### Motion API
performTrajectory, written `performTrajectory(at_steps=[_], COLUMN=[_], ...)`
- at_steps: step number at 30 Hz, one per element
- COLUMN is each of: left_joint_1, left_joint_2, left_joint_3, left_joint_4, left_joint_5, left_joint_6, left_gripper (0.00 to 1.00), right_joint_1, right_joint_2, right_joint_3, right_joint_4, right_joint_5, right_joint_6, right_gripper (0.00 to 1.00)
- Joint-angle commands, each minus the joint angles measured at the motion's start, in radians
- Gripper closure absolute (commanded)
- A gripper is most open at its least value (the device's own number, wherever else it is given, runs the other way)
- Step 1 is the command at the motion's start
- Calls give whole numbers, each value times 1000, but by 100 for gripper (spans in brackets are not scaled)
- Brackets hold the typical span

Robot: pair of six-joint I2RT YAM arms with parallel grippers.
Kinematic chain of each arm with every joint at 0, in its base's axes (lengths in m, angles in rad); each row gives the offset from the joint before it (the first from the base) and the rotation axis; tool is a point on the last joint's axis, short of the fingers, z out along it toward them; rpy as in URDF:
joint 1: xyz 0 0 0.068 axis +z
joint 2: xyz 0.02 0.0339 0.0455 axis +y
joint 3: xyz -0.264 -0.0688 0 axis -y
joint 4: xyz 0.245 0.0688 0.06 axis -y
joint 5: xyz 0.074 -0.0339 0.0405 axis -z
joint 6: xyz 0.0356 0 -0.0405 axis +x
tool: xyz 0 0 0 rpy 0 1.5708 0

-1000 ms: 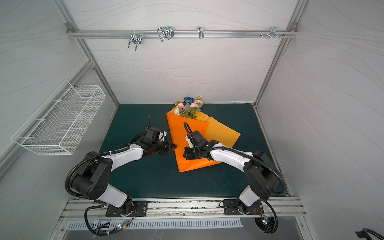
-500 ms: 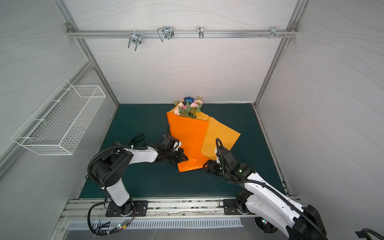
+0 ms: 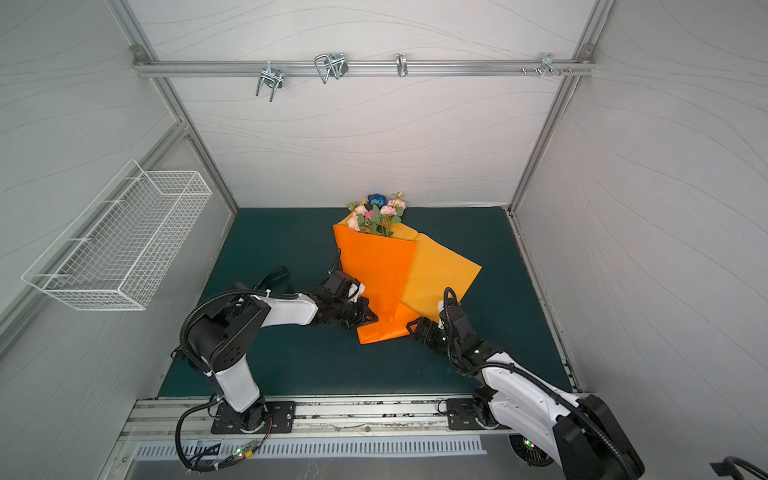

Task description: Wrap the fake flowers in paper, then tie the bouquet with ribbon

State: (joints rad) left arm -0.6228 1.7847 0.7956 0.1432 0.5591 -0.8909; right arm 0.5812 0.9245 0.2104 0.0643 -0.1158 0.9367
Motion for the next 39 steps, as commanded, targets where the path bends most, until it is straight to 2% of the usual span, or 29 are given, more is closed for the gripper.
performTrajectory(at_steps=[1, 8, 16, 22, 28, 31, 34, 37, 39], left_joint_1=[-4, -5, -6, -11, -18, -20, -23, -26, -27], left_joint_2=[-1, 50, 126, 147, 171, 177, 180, 188, 195], left_joint_3=[62, 163, 187, 209, 221, 223, 221, 224, 225], left_joint_4=[5, -10, 37, 23, -3, -7, -17, -25, -28], left_joint_5=[12, 25, 59, 64, 64, 65, 63, 61, 61], left_joint_6=[21, 33, 5, 13, 27, 27, 32, 39, 40], left_gripper=[100, 100, 100, 100, 100, 100, 100, 100, 100], right_joint_1=[-19, -79, -170, -266, -358, -398, -446, -480, -491], right_joint_2=[42, 119, 190, 291, 396, 470, 542, 618, 648], right_joint_3=[-19, -34, -11, -16, 20, 44, 87, 122, 152], right_joint_4=[74, 201, 294, 427, 506, 552, 567, 615, 618], right_joint_5=[67, 86, 54, -21, -98, -146, -182, -248, -280], right_joint_6=[8, -59, -136, -168, -194, -206, -213, -212, -217], right_gripper=[7, 7, 6, 6, 11, 18, 32, 50, 66])
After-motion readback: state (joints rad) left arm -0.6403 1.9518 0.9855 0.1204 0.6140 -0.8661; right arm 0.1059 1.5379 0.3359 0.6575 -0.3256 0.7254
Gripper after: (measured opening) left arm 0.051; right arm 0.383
